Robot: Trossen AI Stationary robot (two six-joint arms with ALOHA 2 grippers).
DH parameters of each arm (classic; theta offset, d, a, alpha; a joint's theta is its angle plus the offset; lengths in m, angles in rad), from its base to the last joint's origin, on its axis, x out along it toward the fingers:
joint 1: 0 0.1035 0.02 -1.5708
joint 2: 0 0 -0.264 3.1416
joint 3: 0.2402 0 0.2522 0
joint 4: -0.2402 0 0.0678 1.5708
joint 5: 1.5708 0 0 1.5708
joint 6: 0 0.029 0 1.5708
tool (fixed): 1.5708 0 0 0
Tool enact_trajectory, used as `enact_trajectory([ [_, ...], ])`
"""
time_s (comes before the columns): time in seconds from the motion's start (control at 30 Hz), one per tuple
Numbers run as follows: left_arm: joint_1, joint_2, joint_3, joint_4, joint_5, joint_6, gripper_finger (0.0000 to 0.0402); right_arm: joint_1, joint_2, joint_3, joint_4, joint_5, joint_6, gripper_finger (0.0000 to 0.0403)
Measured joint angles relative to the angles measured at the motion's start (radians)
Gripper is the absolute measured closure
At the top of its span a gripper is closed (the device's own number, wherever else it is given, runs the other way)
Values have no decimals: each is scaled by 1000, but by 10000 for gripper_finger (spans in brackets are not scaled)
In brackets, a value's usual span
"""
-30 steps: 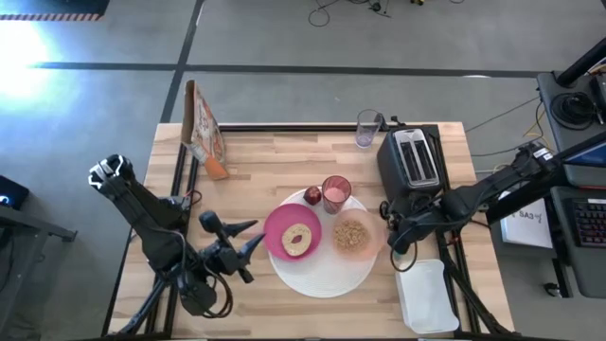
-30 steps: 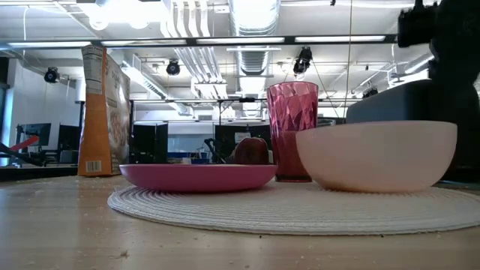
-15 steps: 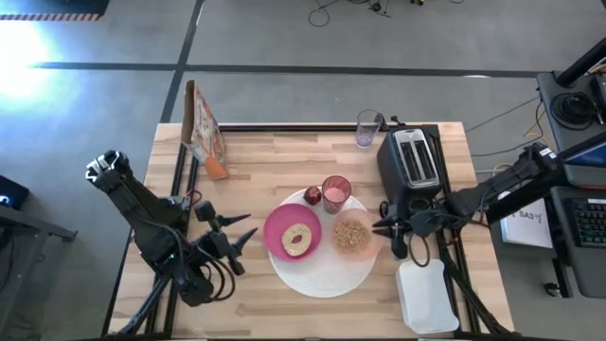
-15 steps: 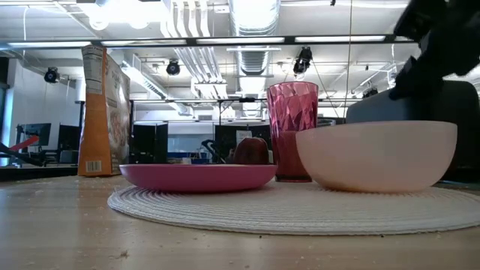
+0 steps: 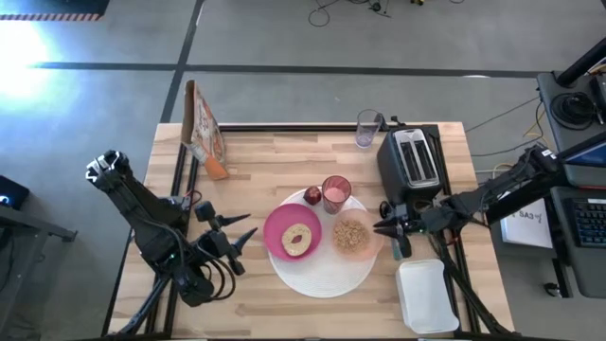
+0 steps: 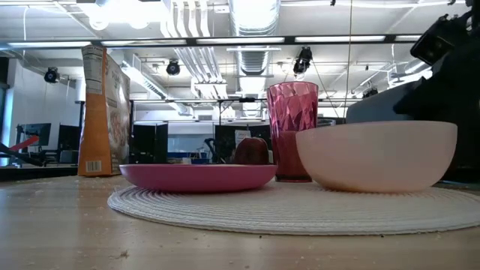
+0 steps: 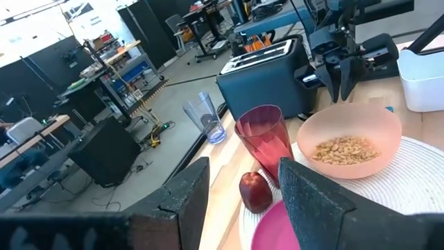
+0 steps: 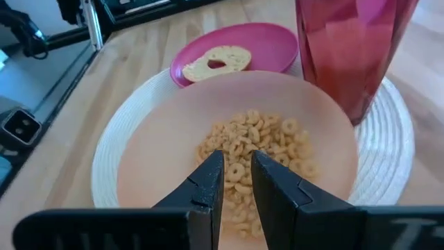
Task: Arrange a breakfast setting
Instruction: Return to Home Position
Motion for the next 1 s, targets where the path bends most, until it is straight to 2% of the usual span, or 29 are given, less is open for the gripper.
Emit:
enact_trajectory([
  [0.3,0,1,0,0,-1,-7,244,1,-82,-48,20,42,-103,340],
  [0.47,0,1,0,0,-1,-12,244,1,-111,-105,101,41,-119,339],
  [0.7,0,1,0,1,-1,-13,244,1,-114,-105,107,56,-130,339],
  [0.83,0,1,0,1,-1,-15,244,1,-114,-105,103,106,-130,339],
  [1.0,0,1,0,1,-1,19,244,1,-114,-106,99,96,-113,339],
])
